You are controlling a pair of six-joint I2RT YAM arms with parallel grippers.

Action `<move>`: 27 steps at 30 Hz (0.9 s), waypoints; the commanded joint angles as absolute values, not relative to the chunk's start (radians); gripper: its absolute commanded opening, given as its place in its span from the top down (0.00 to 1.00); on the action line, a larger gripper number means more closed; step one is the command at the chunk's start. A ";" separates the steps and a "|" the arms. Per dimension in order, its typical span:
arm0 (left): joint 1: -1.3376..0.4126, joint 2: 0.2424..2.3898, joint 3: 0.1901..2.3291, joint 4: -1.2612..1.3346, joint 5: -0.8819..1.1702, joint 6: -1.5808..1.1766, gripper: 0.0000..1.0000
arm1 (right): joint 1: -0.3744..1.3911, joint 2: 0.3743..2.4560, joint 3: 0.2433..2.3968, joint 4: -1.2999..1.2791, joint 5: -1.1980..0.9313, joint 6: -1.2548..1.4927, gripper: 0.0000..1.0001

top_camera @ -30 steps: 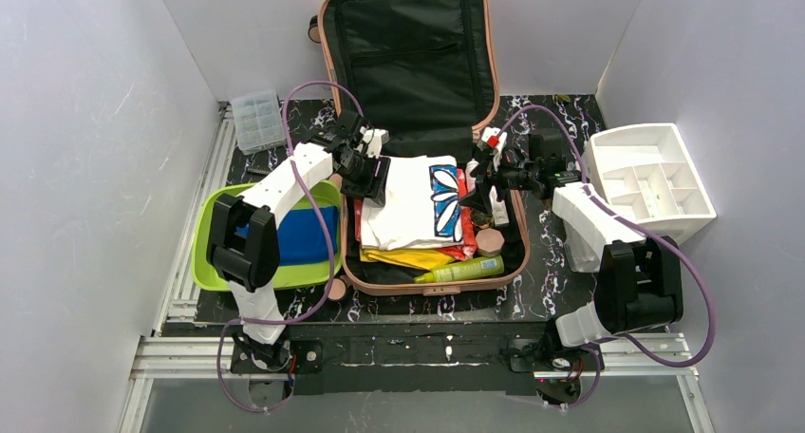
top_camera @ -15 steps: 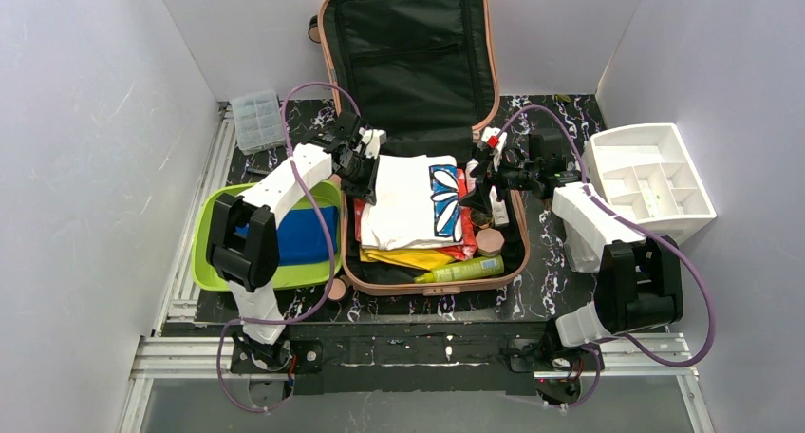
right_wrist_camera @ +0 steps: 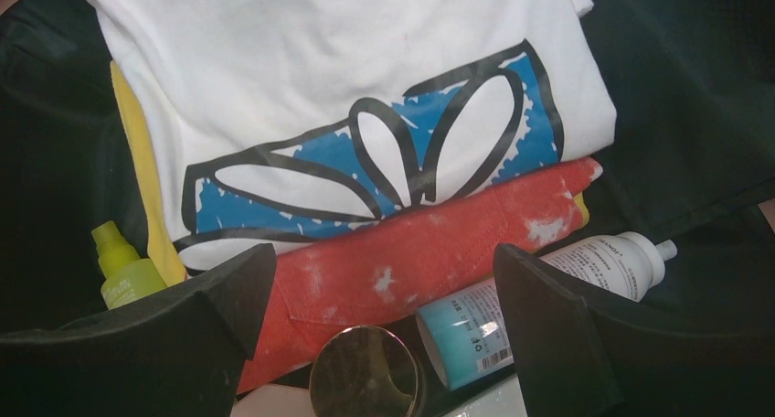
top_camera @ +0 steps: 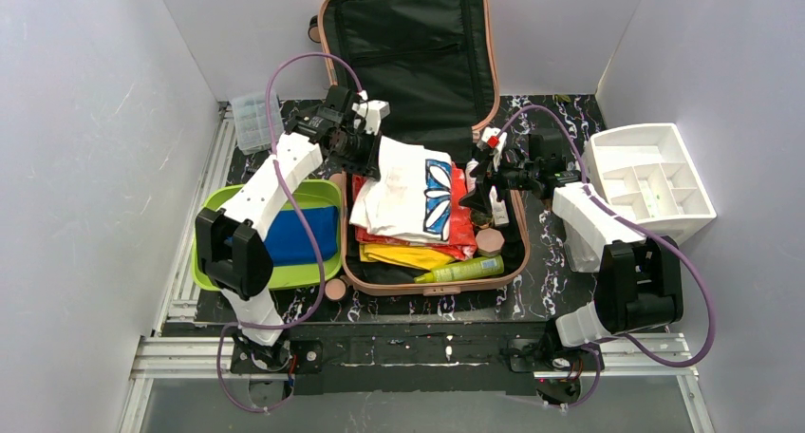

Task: Open, take out, and arrange the luggage
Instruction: Place the clothes in the opened luggage.

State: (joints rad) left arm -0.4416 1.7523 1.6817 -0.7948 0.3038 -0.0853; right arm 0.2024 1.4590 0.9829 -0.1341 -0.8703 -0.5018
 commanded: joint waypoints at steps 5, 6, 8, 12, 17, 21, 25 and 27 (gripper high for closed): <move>-0.439 1.703 1.744 -0.945 0.203 -0.005 1.00 | 0.196 1.426 0.973 -0.144 -0.897 -0.518 0.02; -0.439 1.702 1.746 -0.959 0.184 0.017 1.00 | 0.196 1.426 0.973 -0.144 -0.897 -0.518 0.02; -0.438 1.686 1.740 -0.973 0.143 0.039 1.00 | 0.196 1.422 0.973 -0.144 -0.897 -0.520 0.02; -0.434 1.647 1.741 -1.017 0.043 0.050 1.00 | 0.196 1.420 0.973 -0.146 -0.901 -0.521 0.02; -0.388 1.587 1.686 -1.026 -0.024 0.062 1.00 | 0.196 1.422 0.976 -0.154 -0.910 -0.527 0.02; -0.329 1.559 1.601 -0.997 -0.001 0.070 1.00 | 0.196 1.426 0.981 -0.167 -0.916 -0.535 0.02; -0.262 1.566 1.510 -0.963 0.077 0.063 0.85 | 0.196 1.427 0.985 -0.178 -0.920 -0.545 0.02; -0.229 1.578 1.472 -0.946 0.135 0.056 0.70 | 0.196 1.425 0.984 -0.181 -0.920 -0.545 0.02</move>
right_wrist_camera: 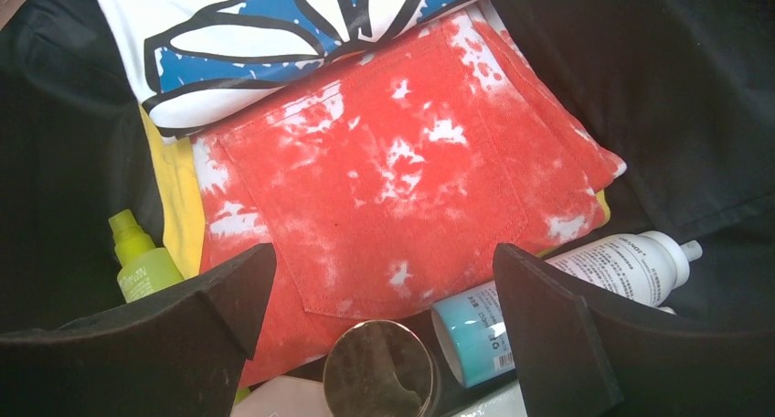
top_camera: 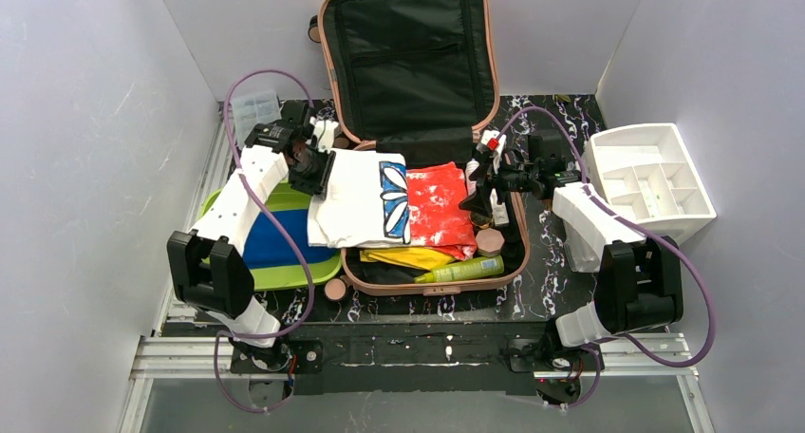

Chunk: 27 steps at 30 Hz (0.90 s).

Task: Open, take out, and arrange the luggage
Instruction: Place the clothes in the opened luggage, then pick up the clothes from the opened luggage.

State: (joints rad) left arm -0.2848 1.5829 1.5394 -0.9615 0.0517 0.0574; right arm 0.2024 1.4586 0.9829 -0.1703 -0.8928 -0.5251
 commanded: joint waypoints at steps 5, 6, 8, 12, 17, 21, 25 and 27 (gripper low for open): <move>-0.130 1.599 1.391 -0.878 0.303 0.035 0.50 | 0.196 1.423 0.985 -0.184 -0.921 -0.549 0.02; -0.110 1.601 1.378 -0.858 0.335 0.034 0.44 | 0.196 1.422 0.985 -0.184 -0.920 -0.549 0.02; -0.067 1.602 1.350 -0.820 0.407 0.034 0.36 | 0.196 1.422 0.983 -0.184 -0.919 -0.550 0.02; 0.063 1.594 1.285 -0.701 0.622 0.044 0.25 | 0.196 1.427 0.985 -0.186 -0.917 -0.550 0.02; 0.201 1.600 1.174 -0.512 0.974 0.008 0.03 | 0.196 1.431 0.985 -0.186 -0.912 -0.549 0.02; 0.213 1.617 1.081 -0.395 1.092 -0.048 0.02 | 0.196 1.446 0.989 -0.184 -0.910 -0.543 0.02; 0.210 1.631 1.008 -0.277 1.146 -0.116 0.02 | 0.196 1.464 0.995 -0.184 -0.907 -0.538 0.02; 0.209 1.640 0.993 -0.248 1.158 -0.130 0.02 | 0.196 1.466 0.997 -0.184 -0.906 -0.536 0.02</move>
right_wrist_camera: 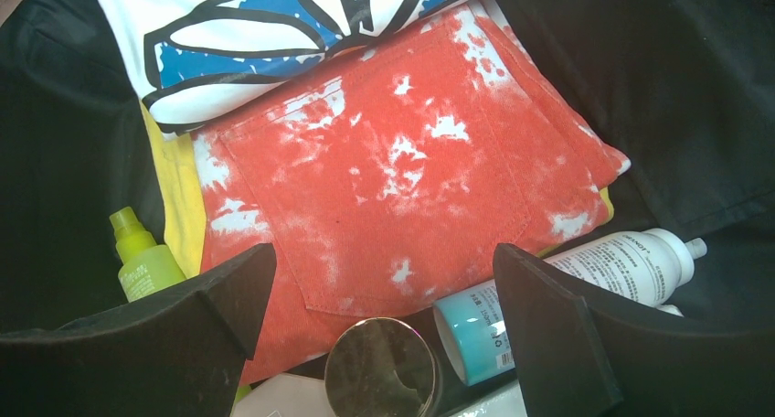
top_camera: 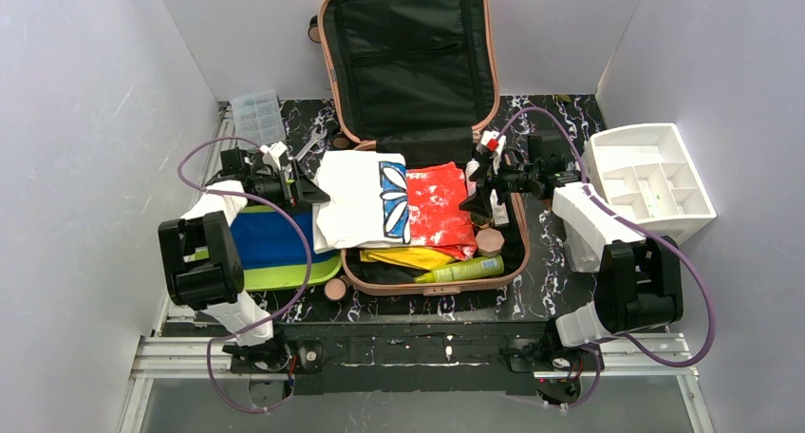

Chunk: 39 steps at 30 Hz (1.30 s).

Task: Open, take out, and arrange the luggage
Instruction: Pick up the clothes from the opened luggage.

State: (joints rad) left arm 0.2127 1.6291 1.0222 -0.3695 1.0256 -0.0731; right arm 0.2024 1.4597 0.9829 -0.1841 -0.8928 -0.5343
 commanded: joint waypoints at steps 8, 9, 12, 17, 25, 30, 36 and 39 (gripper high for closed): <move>0.168 1.651 0.973 -0.185 1.189 -0.198 0.02 | 0.196 1.478 1.002 -0.184 -0.900 -0.531 0.02; 0.160 1.652 0.971 -0.170 1.188 -0.212 0.02 | 0.196 1.477 1.000 -0.184 -0.898 -0.531 0.02; 0.135 1.653 0.962 -0.131 1.188 -0.254 0.09 | 0.196 1.472 0.999 -0.184 -0.896 -0.531 0.02; 0.127 1.638 0.955 -0.118 1.181 -0.283 0.44 | 0.196 1.465 0.995 -0.184 -0.894 -0.534 0.02; 0.127 1.533 1.071 -0.338 1.123 -0.220 1.00 | 0.196 1.468 0.998 -0.193 -0.897 -0.544 0.02; 0.127 1.484 1.296 -0.557 1.013 -0.153 1.00 | 0.196 1.464 1.000 -0.198 -0.901 -0.548 0.02; 0.122 1.544 1.699 -1.018 0.842 0.143 1.00 | 0.196 1.453 0.998 -0.202 -0.908 -0.554 0.02; 0.115 1.594 1.871 -1.252 0.729 0.297 1.00 | 0.196 1.453 0.998 -0.203 -0.915 -0.554 0.02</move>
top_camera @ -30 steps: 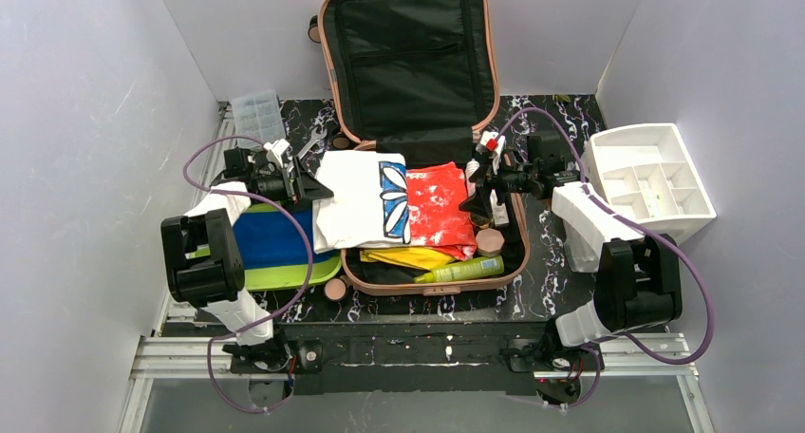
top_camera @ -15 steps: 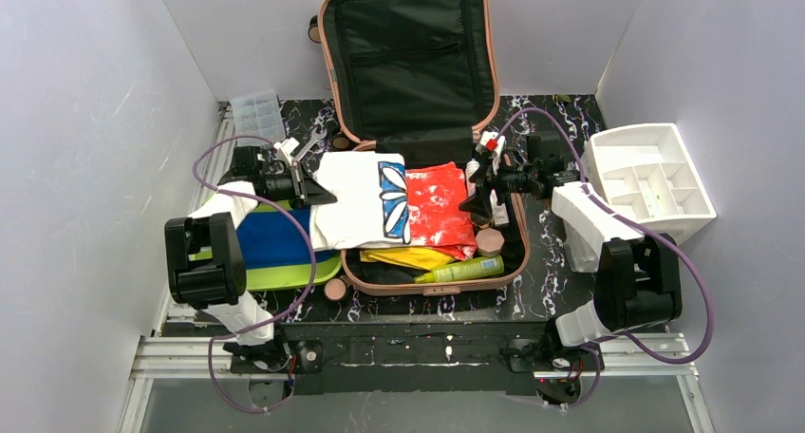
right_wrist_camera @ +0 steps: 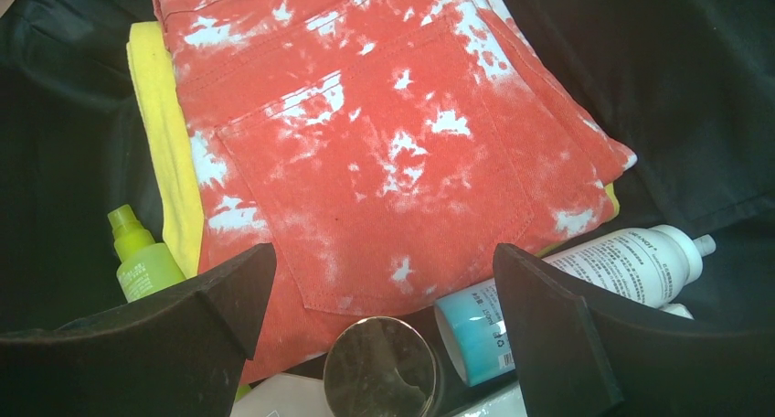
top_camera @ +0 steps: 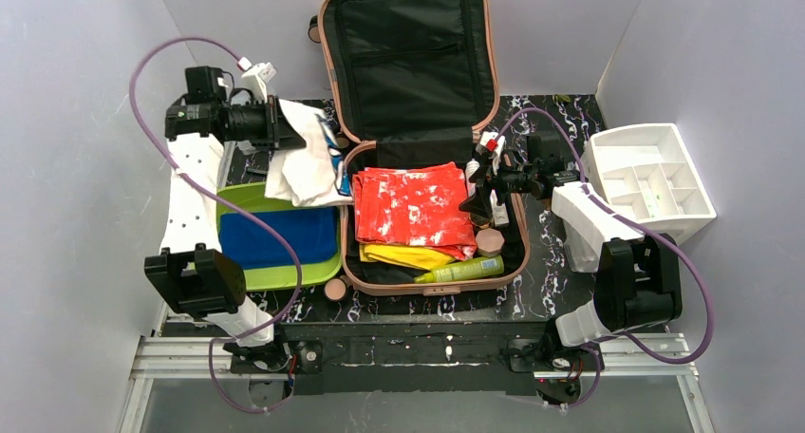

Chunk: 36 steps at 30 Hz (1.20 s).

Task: Open, take out, and arrange the luggage
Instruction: Pick up the clothes from the opened luggage, then place the clothes in the bin.

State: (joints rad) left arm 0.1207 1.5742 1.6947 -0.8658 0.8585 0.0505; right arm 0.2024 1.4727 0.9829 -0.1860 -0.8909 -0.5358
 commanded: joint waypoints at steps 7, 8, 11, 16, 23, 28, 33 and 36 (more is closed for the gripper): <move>0.096 1.604 2.063 -1.523 0.527 0.538 1.00 | 0.197 1.448 1.000 -0.206 -0.927 -0.553 0.02; 0.091 1.602 2.081 -1.553 0.504 0.562 1.00 | 0.197 1.447 1.001 -0.206 -0.929 -0.553 0.02; 0.079 1.598 2.149 -1.646 0.455 0.633 1.00 | 0.198 1.444 1.001 -0.206 -0.934 -0.553 0.02; 0.034 1.532 2.158 -1.684 0.293 0.752 1.00 | 0.198 1.430 1.000 -0.206 -0.942 -0.551 0.02; -0.080 1.418 2.093 -1.663 0.055 0.873 1.00 | 0.198 1.415 0.999 -0.203 -0.949 -0.546 0.02; -0.126 1.266 1.953 -1.679 0.019 1.028 1.00 | 0.198 1.406 0.995 -0.195 -0.953 -0.538 0.02; -0.138 1.048 1.770 -1.635 -0.025 1.211 1.00 | 0.198 1.394 0.991 -0.187 -0.952 -0.530 0.02; -0.138 0.921 1.688 -1.645 0.018 1.341 1.00 | 0.198 1.392 0.987 -0.178 -0.949 -0.522 0.02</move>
State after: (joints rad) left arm -0.1341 1.0588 1.7527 -1.4895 0.0189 1.1320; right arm 0.2024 1.4387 0.9829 -0.1940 -0.9237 -0.5308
